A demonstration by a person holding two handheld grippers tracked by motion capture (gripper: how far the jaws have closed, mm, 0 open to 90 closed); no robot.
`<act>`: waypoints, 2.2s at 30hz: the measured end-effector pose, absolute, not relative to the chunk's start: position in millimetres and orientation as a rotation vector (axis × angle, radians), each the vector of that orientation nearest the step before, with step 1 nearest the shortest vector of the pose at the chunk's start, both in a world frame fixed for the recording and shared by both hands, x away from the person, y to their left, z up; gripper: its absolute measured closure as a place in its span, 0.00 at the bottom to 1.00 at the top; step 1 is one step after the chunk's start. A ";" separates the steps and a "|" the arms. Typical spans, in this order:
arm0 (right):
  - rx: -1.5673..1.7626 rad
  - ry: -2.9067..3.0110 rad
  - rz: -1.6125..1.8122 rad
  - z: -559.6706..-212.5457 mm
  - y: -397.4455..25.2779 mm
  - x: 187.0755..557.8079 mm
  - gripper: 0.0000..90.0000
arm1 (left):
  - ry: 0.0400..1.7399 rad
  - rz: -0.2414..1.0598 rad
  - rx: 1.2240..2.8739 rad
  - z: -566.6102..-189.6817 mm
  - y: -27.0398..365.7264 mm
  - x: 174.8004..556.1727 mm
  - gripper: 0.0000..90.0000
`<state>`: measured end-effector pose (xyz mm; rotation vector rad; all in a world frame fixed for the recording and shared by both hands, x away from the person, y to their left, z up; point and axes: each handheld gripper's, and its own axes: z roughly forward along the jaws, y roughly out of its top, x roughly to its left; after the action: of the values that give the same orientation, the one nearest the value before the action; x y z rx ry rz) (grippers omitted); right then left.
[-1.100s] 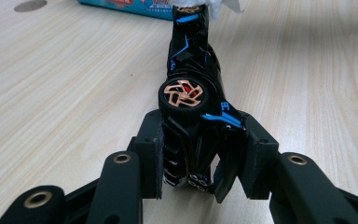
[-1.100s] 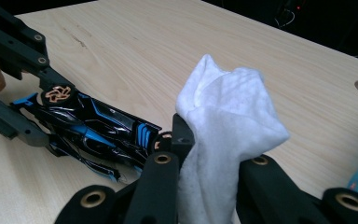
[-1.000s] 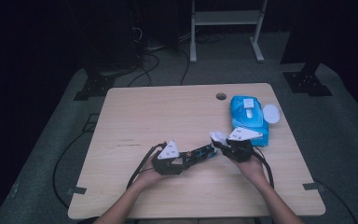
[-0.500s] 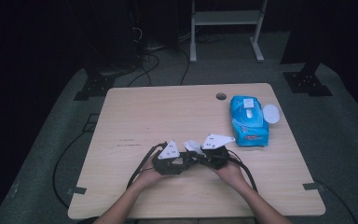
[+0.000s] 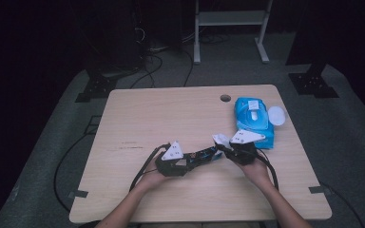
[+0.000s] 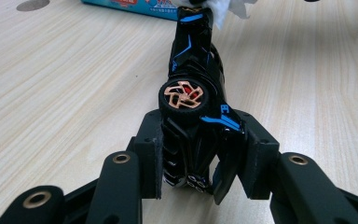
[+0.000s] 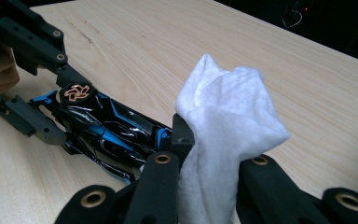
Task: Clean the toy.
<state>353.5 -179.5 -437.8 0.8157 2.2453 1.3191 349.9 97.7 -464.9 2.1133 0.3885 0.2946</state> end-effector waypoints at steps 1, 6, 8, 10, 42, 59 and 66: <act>0.814 2.243 1.320 -438.3 -178.3 353.6 0.90 | 0.397 0.300 2.109 -464.7 98.2 350.6 0.64; 0.820 2.252 1.354 -439.6 -167.9 356.9 0.90 | 0.477 0.333 2.077 -463.1 108.6 360.9 0.63; 0.802 2.256 1.347 -439.8 -160.1 357.4 0.90 | 0.492 0.325 2.072 -463.3 114.1 363.8 0.63; 0.798 2.259 1.351 -439.9 -155.7 359.0 0.90 | 0.501 0.324 2.069 -463.2 116.7 364.1 0.63; 0.748 2.307 1.359 -444.7 -167.7 329.0 0.90 | 0.395 0.337 2.150 -463.4 112.1 349.6 0.43; 0.775 2.365 1.362 -451.0 -170.7 323.0 0.90 | 0.362 0.364 2.171 -463.0 113.8 345.5 0.34; 0.756 2.387 1.388 -446.3 -153.1 332.8 0.90 | 0.360 0.353 2.159 -461.4 114.6 344.6 0.34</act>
<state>332.8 -153.1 -446.3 0.7556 2.3875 1.3885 344.6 114.6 -461.4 2.1594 0.3599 0.3529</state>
